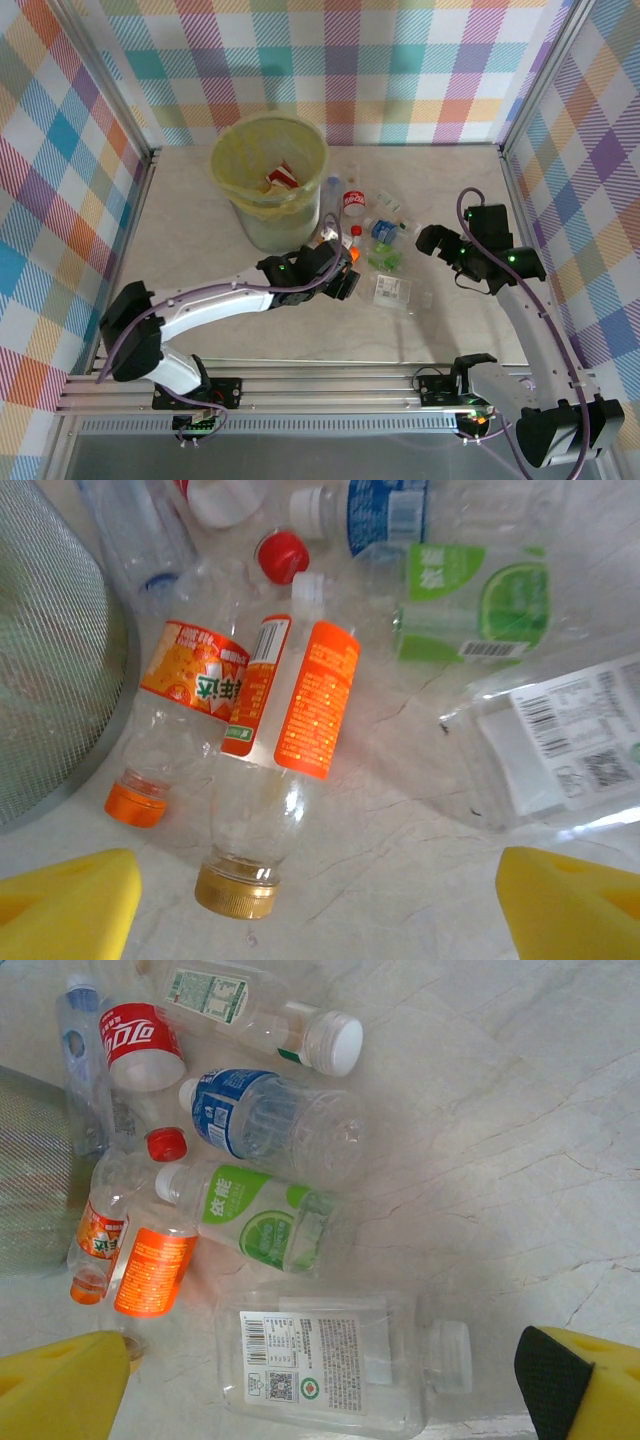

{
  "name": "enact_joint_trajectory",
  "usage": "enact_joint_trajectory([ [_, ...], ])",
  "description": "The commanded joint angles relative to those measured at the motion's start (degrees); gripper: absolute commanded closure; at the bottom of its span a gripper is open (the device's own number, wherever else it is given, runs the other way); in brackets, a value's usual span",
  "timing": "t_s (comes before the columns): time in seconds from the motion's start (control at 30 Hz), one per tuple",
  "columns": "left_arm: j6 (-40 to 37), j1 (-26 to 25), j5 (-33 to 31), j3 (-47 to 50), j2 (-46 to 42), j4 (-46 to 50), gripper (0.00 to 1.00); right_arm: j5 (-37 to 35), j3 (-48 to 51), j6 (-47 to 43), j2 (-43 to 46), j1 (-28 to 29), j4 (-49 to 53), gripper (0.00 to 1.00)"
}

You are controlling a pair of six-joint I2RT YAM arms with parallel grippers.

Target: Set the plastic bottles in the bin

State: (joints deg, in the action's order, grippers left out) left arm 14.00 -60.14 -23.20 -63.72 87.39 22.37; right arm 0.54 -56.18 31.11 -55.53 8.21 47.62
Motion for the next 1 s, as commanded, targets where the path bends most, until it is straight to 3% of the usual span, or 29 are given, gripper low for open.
enact_joint_trajectory([
  [0.0, 1.52, -0.16, -3.51, 0.37, 2.87, -3.27, 0.11, -0.78, 0.37, 0.79, 0.64, -0.08, -0.02, 0.00],
  [0.37, 0.45, 4.83, -1.63, -3.45, 13.99, -1.80, 0.15, -1.60, -0.20, 0.35, 0.37, -0.08, -0.17, 0.00],
  [0.83, -2.05, 6.17, -1.67, -7.70, 20.73, -2.16, 0.19, -0.55, 0.02, 0.65, -1.66, -0.12, -1.69, 0.00],
  [0.97, -2.48, 6.17, -2.05, -8.83, 22.14, -2.05, 0.25, -0.36, 0.28, 0.55, -1.96, -0.12, -2.08, 0.00],
])
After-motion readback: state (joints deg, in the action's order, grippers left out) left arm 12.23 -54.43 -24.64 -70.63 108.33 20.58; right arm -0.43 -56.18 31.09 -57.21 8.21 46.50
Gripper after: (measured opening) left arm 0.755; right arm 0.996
